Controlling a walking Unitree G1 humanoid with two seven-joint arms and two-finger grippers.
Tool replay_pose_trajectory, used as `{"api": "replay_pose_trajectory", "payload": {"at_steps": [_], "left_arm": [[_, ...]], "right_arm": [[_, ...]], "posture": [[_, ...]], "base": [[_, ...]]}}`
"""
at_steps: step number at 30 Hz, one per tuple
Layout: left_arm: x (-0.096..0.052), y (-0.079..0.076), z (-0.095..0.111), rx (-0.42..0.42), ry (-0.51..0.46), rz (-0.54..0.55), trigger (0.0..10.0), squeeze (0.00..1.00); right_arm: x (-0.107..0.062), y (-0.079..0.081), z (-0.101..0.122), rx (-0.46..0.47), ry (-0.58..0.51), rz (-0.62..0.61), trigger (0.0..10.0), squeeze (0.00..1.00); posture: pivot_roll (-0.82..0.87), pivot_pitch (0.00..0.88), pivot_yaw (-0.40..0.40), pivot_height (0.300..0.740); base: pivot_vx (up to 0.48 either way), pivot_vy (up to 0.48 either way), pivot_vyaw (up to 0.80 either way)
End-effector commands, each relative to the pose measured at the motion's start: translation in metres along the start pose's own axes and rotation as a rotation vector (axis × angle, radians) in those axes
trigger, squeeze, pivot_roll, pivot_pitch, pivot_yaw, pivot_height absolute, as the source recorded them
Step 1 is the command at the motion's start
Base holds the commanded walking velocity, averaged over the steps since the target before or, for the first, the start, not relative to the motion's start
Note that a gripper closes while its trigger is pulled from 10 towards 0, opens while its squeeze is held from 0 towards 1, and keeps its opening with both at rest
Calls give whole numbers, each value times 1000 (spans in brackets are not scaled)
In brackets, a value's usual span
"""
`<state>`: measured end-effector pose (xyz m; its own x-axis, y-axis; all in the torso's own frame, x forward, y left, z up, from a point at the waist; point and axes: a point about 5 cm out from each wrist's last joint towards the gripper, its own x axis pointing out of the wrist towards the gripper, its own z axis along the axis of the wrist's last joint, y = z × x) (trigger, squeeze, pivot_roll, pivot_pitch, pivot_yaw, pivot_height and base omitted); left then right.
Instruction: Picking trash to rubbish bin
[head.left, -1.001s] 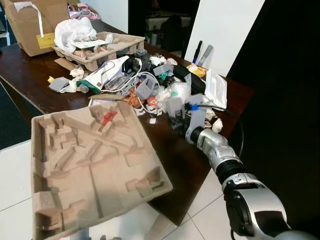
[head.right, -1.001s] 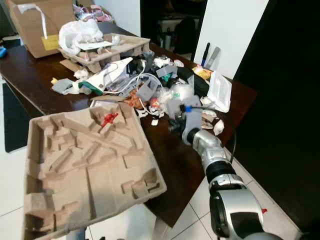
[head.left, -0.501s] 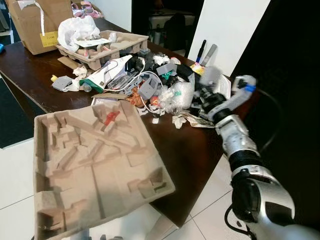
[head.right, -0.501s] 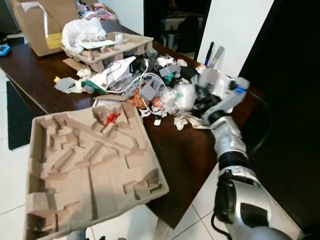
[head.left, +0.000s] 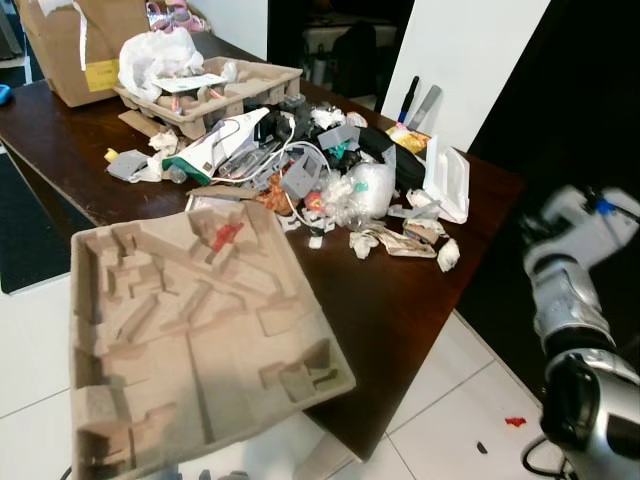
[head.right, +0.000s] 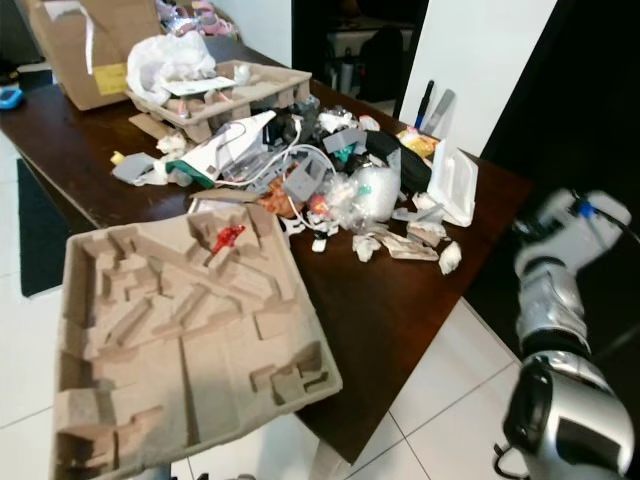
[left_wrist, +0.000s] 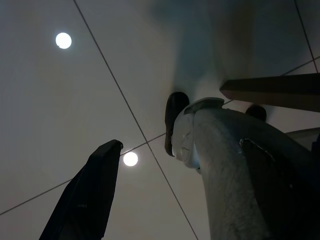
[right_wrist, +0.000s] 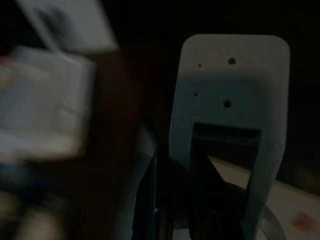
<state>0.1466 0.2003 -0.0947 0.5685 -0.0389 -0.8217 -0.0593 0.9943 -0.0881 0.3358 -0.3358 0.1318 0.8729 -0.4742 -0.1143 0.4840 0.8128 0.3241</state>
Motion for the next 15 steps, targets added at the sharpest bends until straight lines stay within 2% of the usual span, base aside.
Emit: {"api": "replay_pose_trajectory", "payload": {"at_steps": [1, 2, 3, 4, 5, 7, 8, 9, 10, 15], "left_arm": [[-3, -1, -16, 9, 65, -4, 10000, 0], [-3, -1, -16, 9, 65, -4, 10000, 0], [-3, 0, -16, 14, 69, -3, 10000, 0], [-3, 0, -16, 14, 69, -3, 10000, 0], [-3, 0, -16, 16, 71, -2, 10000, 0], [-4, 2, -18, 10, 80, 12, 10000, 0], [-4, 2, -18, 10, 80, 12, 10000, 0], [-4, 4, -19, 2, 81, 24, 10000, 0], [-4, 4, -19, 2, 81, 24, 10000, 0], [-8, 14, -22, -39, 83, 97, 10000, 0]], "right_arm": [[-3, -16, -6, -52, 26, -67, 10000, 0], [-3, -16, -6, -52, 26, -67, 10000, 0], [-10, -33, -17, -66, 69, -134, 10000, 0], [-10, -33, -17, -66, 69, -134, 10000, 0], [-17, -51, -29, -106, 118, -194, 10000, 0], [-37, -80, -59, -92, 232, -302, 10000, 0], [-37, -80, -59, -92, 232, -302, 10000, 0], [-47, -88, -73, -110, 286, -329, 10000, 0], [-47, -88, -73, -110, 286, -329, 10000, 0], [-93, -107, -134, -164, 521, -400, 10000, 0]], "posture": [[140, 90, -68, 740], [140, 90, -68, 740], [141, 91, -64, 740], [141, 91, -64, 740], [141, 91, -63, 740], [138, 95, -60, 740], [138, 95, -60, 740], [138, 95, -60, 740], [138, 95, -60, 740], [145, 99, -64, 740]], "base": [[0, 0, 0], [0, 0, 0], [0, 0, 0], [0, 0, 0], [0, 0, 0], [0, 0, 0], [0, 0, 0], [0, 0, 0], [0, 0, 0], [0, 0, 0]]}}
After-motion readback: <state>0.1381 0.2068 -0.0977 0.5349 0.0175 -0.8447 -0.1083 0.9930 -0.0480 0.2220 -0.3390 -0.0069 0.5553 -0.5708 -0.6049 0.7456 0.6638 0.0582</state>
